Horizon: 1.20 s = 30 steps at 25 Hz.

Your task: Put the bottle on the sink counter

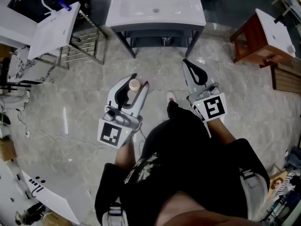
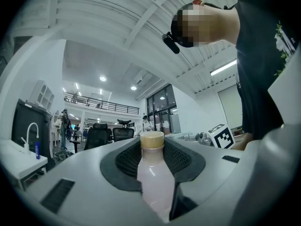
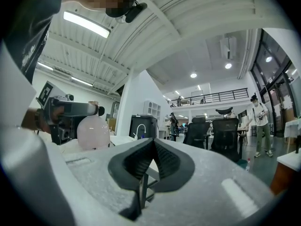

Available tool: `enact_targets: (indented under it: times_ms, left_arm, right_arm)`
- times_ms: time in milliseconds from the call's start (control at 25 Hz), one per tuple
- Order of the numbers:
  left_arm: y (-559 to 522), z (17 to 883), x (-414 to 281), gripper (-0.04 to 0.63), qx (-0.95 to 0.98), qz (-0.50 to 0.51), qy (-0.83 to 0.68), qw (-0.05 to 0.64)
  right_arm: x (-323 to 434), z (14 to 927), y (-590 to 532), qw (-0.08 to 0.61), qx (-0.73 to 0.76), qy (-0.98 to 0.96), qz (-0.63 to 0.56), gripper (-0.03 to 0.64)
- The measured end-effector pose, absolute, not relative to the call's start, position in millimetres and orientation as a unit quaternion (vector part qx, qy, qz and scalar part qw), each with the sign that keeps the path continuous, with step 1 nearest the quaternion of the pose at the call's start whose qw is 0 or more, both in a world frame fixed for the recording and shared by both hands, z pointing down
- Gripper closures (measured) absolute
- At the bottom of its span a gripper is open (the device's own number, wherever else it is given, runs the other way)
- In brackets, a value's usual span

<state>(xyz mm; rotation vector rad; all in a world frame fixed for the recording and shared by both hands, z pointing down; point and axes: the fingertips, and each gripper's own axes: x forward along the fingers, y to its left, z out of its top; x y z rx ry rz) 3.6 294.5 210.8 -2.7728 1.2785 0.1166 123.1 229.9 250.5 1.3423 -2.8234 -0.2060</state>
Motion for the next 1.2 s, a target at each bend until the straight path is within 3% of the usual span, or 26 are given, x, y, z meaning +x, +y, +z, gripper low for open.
enact_targets:
  times_ms: [640,1200]
  left_arm:
    - [153.7,205.1,11.2,0.446,-0.866,0.034,0.495,0.059]
    - [79.7,218.0,-42.3,0.446,-0.844,0.025,0.534,0.043]
  right_arm:
    - [126.1,253.2,70.0,-0.028,0.359,-0.93,-0.067,0.621]
    - [86.6,270.5,-4.9,-0.018,0.34,-0.939,-0.045,0.621]
